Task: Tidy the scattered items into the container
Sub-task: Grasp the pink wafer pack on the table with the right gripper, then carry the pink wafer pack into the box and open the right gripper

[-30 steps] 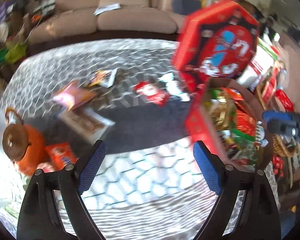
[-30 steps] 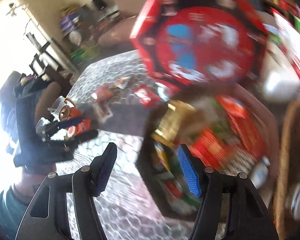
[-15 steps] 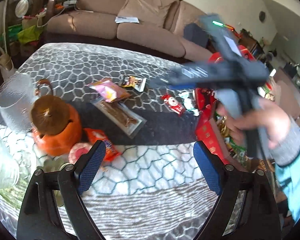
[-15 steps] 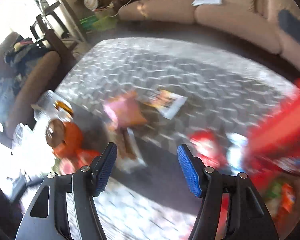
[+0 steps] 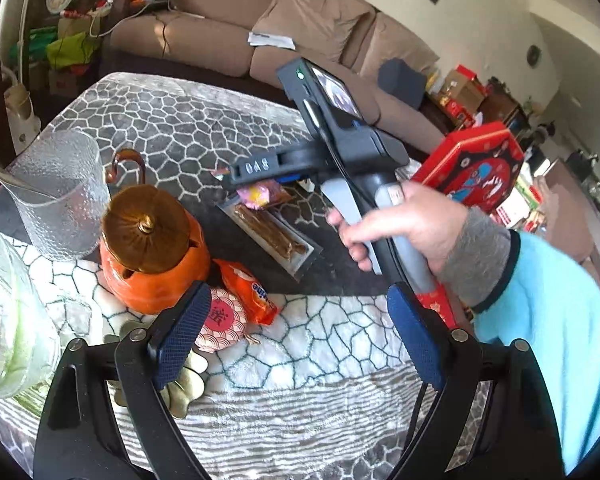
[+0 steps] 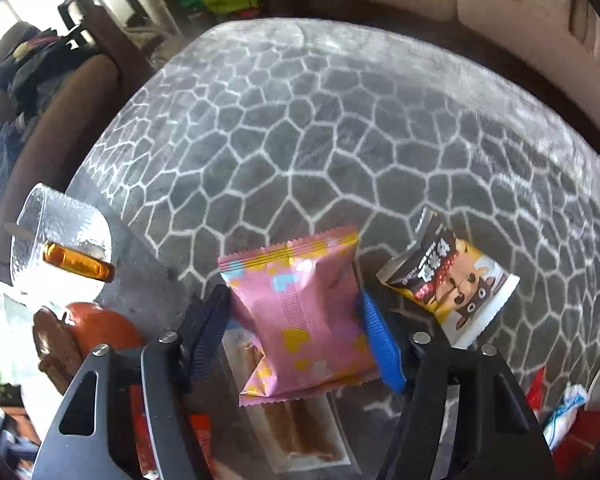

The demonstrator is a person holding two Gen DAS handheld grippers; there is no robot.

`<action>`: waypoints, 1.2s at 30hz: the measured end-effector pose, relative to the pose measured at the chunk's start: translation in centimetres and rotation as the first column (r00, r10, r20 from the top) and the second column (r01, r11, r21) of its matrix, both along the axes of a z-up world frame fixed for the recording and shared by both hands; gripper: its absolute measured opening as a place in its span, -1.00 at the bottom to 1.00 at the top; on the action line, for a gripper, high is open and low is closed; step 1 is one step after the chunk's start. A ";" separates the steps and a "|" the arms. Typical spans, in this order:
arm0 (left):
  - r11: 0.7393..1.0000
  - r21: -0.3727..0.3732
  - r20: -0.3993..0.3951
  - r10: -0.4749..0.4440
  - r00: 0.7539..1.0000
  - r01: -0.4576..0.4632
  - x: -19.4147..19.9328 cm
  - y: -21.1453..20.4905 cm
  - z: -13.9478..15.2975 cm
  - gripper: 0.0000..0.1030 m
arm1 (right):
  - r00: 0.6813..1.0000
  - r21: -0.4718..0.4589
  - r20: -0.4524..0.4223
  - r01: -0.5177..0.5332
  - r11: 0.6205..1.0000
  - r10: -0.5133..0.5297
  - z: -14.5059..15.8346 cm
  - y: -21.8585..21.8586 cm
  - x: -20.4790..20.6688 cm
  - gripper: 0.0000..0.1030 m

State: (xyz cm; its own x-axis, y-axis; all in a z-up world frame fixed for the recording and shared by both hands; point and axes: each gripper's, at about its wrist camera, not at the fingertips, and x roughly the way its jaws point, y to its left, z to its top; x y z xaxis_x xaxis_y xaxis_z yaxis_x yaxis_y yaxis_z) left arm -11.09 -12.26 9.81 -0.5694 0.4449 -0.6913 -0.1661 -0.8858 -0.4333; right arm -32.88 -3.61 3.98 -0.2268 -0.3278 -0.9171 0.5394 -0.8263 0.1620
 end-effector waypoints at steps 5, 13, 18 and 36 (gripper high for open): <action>1.000 0.002 0.022 0.004 1.000 -0.004 -0.2 0.4 -0.7 0.75 | 0.999 -0.059 0.009 0.036 0.998 -0.035 1.6 2.1 1.4 -0.24; 0.998 -0.052 0.006 -0.025 1.000 0.025 -0.2 3.6 -0.7 0.81 | 0.991 -0.264 -0.013 0.127 0.956 -0.135 9.4 13.6 8.6 -0.25; 0.996 -0.078 0.036 -0.034 0.999 0.037 -1.3 7.0 -1.1 0.81 | 0.960 -0.382 0.036 0.270 0.884 -0.278 12.9 26.2 14.7 -0.25; 0.910 -0.386 0.192 0.243 0.951 -0.154 -12.7 9.8 -5.3 0.82 | 0.810 -0.226 -0.026 0.567 0.792 -0.586 8.9 43.8 19.9 -0.08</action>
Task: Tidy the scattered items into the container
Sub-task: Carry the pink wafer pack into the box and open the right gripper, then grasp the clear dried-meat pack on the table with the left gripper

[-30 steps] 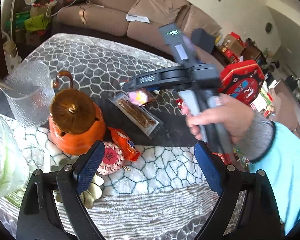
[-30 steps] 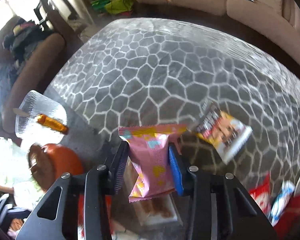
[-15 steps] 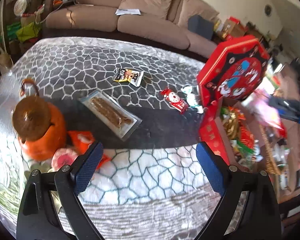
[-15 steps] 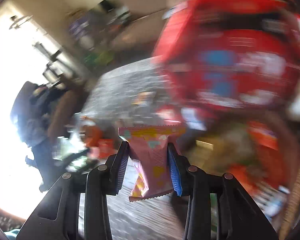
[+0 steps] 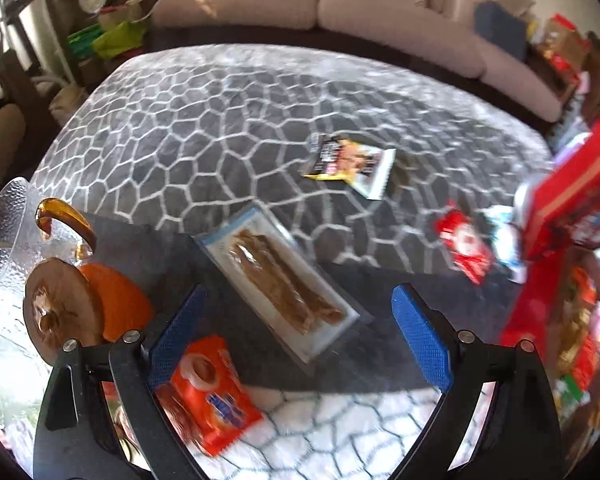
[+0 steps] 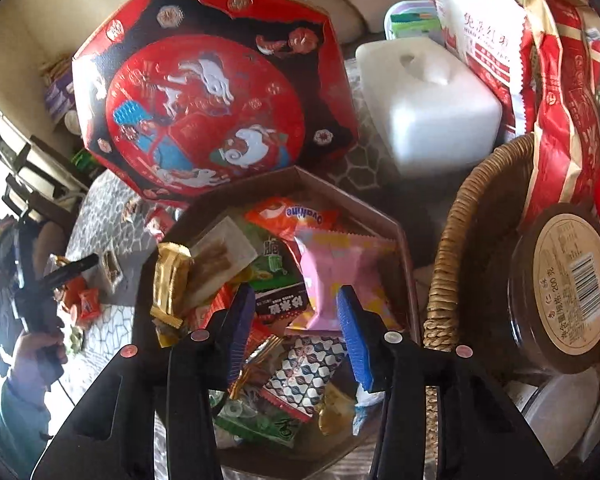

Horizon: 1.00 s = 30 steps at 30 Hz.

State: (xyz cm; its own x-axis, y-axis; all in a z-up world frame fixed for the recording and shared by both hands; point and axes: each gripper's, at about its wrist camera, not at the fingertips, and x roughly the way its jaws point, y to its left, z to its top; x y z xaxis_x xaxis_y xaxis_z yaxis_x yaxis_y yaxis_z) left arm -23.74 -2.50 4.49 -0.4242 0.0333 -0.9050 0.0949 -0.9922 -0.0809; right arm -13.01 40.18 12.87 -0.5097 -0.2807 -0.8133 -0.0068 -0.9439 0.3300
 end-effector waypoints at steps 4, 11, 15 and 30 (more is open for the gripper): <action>0.999 -0.026 0.031 0.037 0.999 -0.036 -1.4 -0.5 -1.4 0.82 | 0.995 0.033 -0.043 -0.087 0.996 0.088 1.8 -2.1 0.4 0.08; 0.995 -0.077 0.098 0.066 0.993 -0.058 -4.0 0.1 -4.3 0.82 | 0.970 0.046 -0.078 -0.225 0.973 0.228 3.6 -6.6 1.0 0.17; 0.994 -0.107 0.080 0.042 0.996 -0.033 -4.3 1.0 -4.7 0.65 | 0.958 0.066 -0.075 -0.271 0.960 0.275 3.4 -8.2 1.3 0.21; 0.963 0.072 0.072 -0.264 0.962 0.259 5.6 8.2 -3.2 -0.10 | 0.955 0.025 -0.038 -0.293 0.956 0.294 1.5 -10.3 2.9 0.22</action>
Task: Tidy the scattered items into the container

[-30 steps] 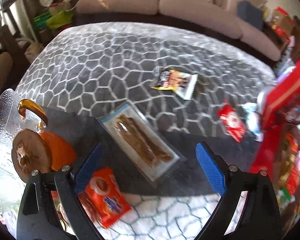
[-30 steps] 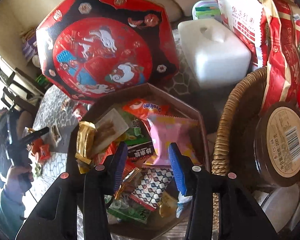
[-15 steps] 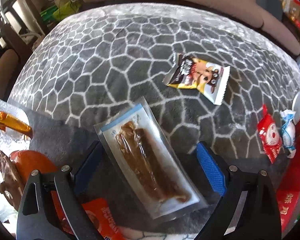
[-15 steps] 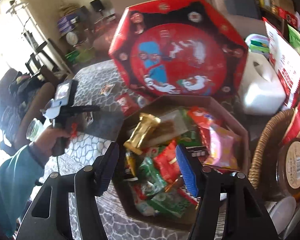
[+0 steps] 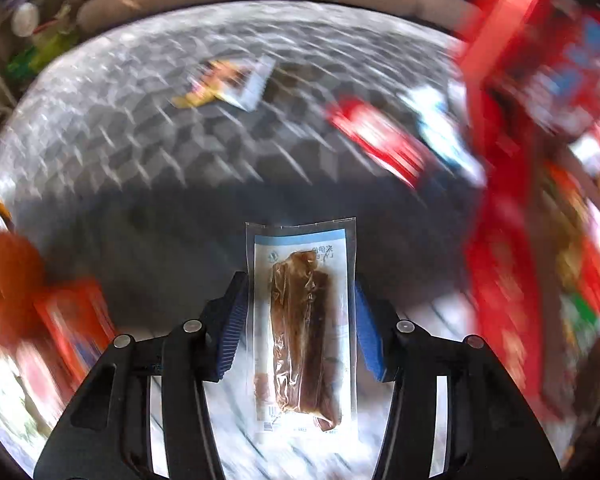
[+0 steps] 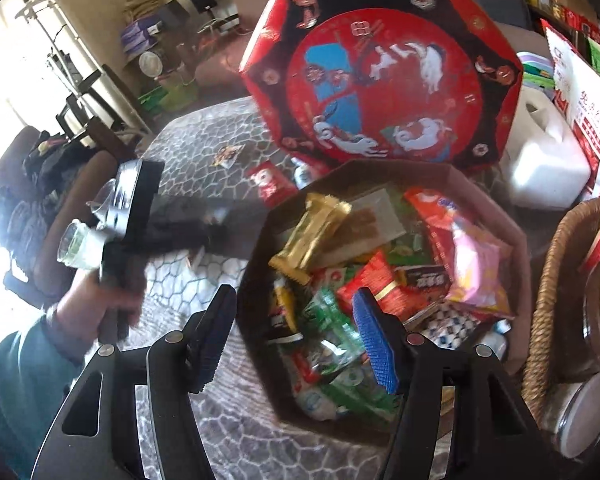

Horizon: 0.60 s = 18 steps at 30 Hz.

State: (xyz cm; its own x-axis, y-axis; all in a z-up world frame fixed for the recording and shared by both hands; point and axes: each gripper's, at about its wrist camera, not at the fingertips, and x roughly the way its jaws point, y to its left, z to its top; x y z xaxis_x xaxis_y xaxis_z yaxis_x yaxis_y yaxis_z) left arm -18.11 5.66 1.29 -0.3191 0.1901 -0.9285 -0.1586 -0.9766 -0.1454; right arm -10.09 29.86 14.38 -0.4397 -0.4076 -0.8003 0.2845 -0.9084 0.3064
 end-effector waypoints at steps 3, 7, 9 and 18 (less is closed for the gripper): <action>0.989 0.146 0.055 -0.001 0.999 -0.007 3.7 -0.3 0.3 -0.11 | 0.999 -0.024 0.017 -0.030 0.999 0.030 -0.3 -1.5 1.1 0.25; 0.935 0.338 0.138 0.064 0.988 -0.108 7.3 -2.0 -0.1 -0.11 | 0.995 -0.093 0.062 -0.072 0.993 0.078 -1.6 -4.4 3.7 0.32; 0.895 0.411 0.177 0.107 0.978 -0.172 8.3 -3.0 -0.4 -0.11 | 0.993 -0.129 0.083 -0.073 0.989 0.084 -3.0 -6.1 5.8 0.36; 0.716 0.592 0.335 0.199 0.921 -0.370 11.3 -4.3 -2.6 -0.11 | 0.994 -0.133 0.106 -0.016 0.991 0.030 -9.7 -11.3 10.3 0.29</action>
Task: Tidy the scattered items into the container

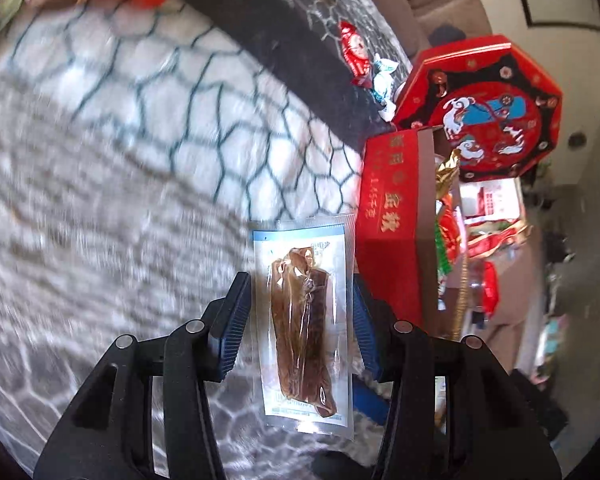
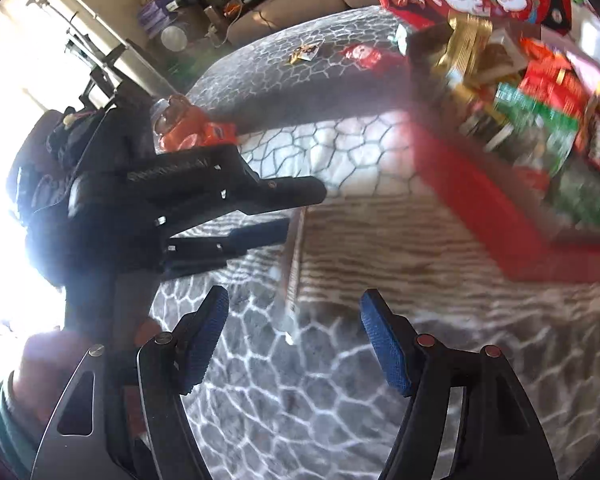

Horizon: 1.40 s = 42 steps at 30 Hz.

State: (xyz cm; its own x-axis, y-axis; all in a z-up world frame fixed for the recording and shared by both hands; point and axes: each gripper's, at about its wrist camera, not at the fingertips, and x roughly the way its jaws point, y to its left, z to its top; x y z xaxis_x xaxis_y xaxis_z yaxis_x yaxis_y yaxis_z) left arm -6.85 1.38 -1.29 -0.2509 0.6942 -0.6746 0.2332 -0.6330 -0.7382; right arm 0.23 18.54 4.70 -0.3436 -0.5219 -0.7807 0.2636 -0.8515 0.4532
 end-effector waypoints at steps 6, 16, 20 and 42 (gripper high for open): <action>0.997 0.076 0.035 0.016 0.999 -0.019 1.3 -0.5 -0.8 0.03 | 0.999 0.090 -0.040 0.018 0.996 -0.014 -1.0 -0.9 0.1 -0.72; 0.993 0.106 0.026 0.046 0.999 -0.049 3.8 -5.8 1.0 0.67 | 0.905 0.647 -0.245 -0.114 0.754 0.347 0.7 -6.5 3.6 -0.75; 0.974 0.224 0.095 0.025 0.995 -0.046 4.6 -6.4 -0.9 0.81 | 0.797 0.824 -0.250 -0.124 0.553 0.550 -1.1 -9.1 7.9 -0.77; 0.942 0.182 0.182 -0.313 0.932 0.281 4.8 1.0 -2.3 -0.74 | 0.586 0.923 -0.268 -0.072 0.378 0.765 -4.4 -9.0 15.4 -0.79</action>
